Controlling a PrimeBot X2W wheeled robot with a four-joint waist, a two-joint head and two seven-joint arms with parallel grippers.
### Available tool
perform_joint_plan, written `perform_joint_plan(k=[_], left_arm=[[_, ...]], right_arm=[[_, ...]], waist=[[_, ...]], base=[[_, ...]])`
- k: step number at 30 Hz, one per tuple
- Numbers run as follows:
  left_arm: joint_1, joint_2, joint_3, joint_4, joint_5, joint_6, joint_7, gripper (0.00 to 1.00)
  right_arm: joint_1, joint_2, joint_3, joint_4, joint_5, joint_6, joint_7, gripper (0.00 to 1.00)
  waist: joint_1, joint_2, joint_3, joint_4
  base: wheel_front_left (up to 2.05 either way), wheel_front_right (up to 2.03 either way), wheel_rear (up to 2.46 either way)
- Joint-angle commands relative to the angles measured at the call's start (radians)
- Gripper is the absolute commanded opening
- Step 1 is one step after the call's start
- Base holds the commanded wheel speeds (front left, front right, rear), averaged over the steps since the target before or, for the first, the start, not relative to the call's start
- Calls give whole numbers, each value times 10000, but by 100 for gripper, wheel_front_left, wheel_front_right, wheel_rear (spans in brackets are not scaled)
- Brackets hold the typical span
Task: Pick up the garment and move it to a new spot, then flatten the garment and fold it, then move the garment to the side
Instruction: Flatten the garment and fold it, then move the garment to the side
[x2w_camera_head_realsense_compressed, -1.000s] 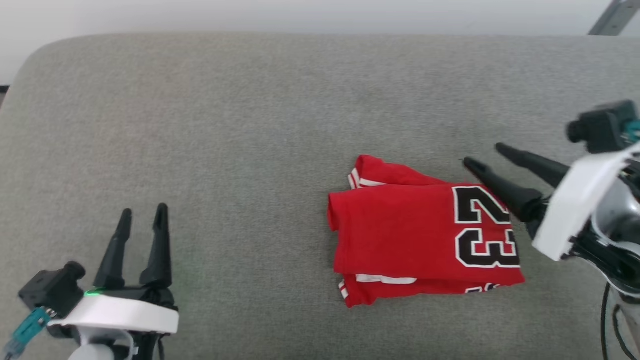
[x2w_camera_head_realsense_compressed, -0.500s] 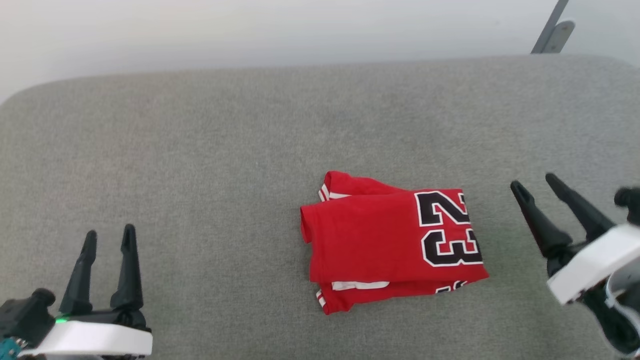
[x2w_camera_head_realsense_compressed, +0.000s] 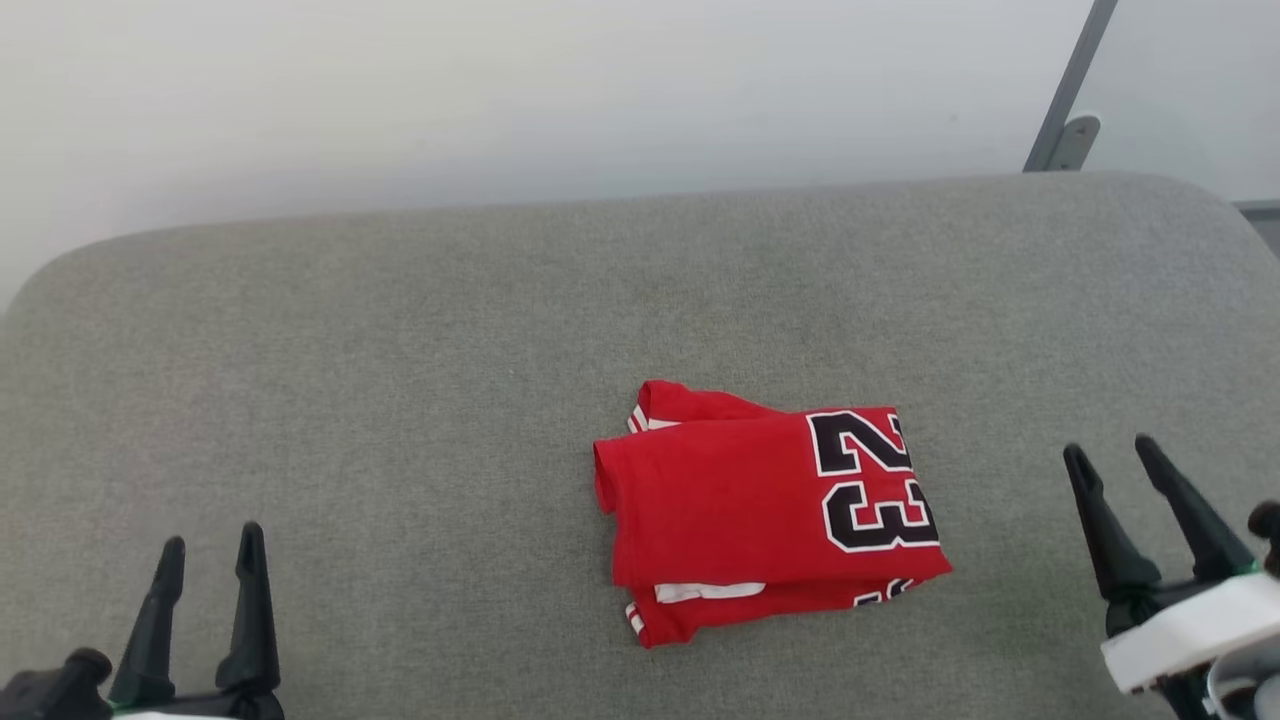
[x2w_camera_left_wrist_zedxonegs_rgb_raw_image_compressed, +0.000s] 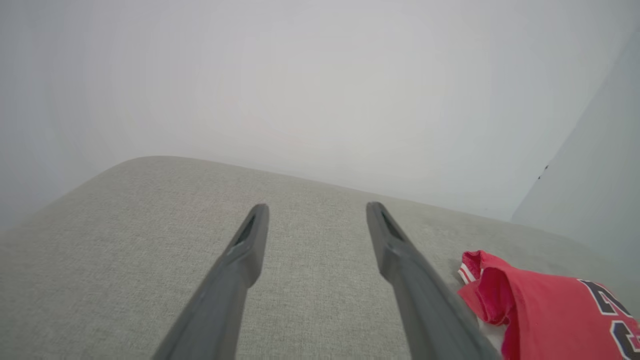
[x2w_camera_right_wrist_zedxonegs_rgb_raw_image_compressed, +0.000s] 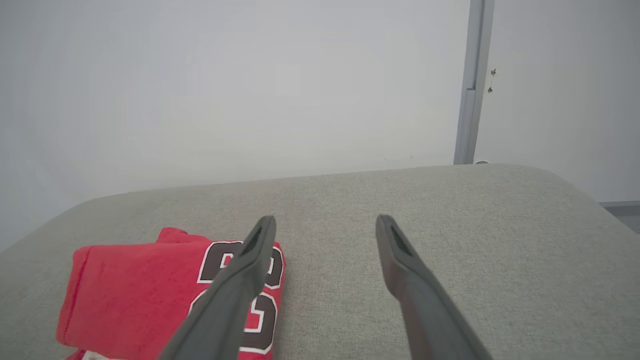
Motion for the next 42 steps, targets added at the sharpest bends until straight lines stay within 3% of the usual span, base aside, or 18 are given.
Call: perform_joint_plan(k=[1,19,26,33,42], left_arm=[[154,-5,14,-36,127,-30,-47,100],[317,-507,321,-220,458,-30,-47,100],[204,-402,127,-134,615,-30,-47,100],[130,-359,91,-199,683,-30,-47,100],[-265,-344,-178,-451,519,-30,-47,100]], right_arm=[[121,75,25,134,47,0,-164,100],[1044,886,-874,330,-294,-2,-578,100],[1091,1014,-695,318,-302,0,-579,100],[575,683,1,557,178,0,-65,100],[-1038,-351,1238,822,780,0,2120,100]], waist=[[0,-1,-88,56],[0,-1,-430,577],[0,-1,-422,583],[0,-1,-311,582],[0,-1,340,893]], base=[[0,0,0],[0,0,0],[0,0,0],[0,0,0],[0,0,0]])
